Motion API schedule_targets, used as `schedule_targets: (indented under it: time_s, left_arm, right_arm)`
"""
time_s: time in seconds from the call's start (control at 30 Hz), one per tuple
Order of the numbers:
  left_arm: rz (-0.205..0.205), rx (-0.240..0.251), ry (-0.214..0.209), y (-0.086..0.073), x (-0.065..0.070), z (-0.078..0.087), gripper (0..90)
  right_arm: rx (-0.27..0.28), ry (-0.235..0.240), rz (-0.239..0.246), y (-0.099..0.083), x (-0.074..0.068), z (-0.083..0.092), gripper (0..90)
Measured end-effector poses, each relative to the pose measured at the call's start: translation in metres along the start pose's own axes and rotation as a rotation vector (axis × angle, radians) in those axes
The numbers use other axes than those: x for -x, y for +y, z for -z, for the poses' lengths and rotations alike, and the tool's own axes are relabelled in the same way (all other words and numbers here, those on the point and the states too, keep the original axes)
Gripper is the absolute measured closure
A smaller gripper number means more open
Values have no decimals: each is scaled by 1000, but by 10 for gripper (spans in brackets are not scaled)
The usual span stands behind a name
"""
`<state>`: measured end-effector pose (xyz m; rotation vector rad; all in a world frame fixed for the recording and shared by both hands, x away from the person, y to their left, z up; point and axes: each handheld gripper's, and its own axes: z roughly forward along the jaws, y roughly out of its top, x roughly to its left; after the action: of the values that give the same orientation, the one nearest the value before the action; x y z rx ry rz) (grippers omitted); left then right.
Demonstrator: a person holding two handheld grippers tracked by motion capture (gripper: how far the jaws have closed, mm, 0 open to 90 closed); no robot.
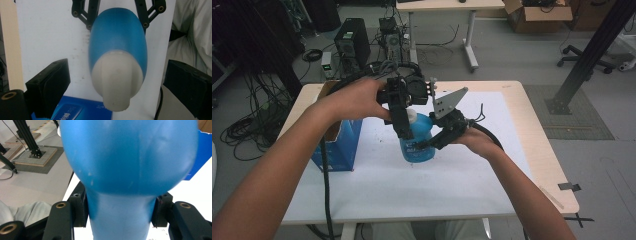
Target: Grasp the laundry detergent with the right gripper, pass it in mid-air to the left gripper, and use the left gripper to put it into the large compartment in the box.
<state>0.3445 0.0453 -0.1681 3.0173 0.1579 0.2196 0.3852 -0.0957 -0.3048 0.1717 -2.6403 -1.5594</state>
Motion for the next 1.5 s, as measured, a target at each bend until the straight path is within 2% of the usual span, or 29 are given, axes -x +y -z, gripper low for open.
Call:
schedule_targets:
  time_s: [0.43,0.47,0.77,1.5]
  left_arm:
    - [-9,-6,-3,7,-2,-8,77]
    - [-12,-7,-7,8,-2,-8,103]
    - [-14,-23,-39,10,-3,-18,141]
    - [-14,-18,-57,11,-3,-20,323]
  right_arm:
    - [0,5,3,2,-1,2,444]
    - [1,6,2,2,-1,2,444]
    - [2,7,3,3,-2,4,444]
    - [2,3,-1,2,-2,4,444]
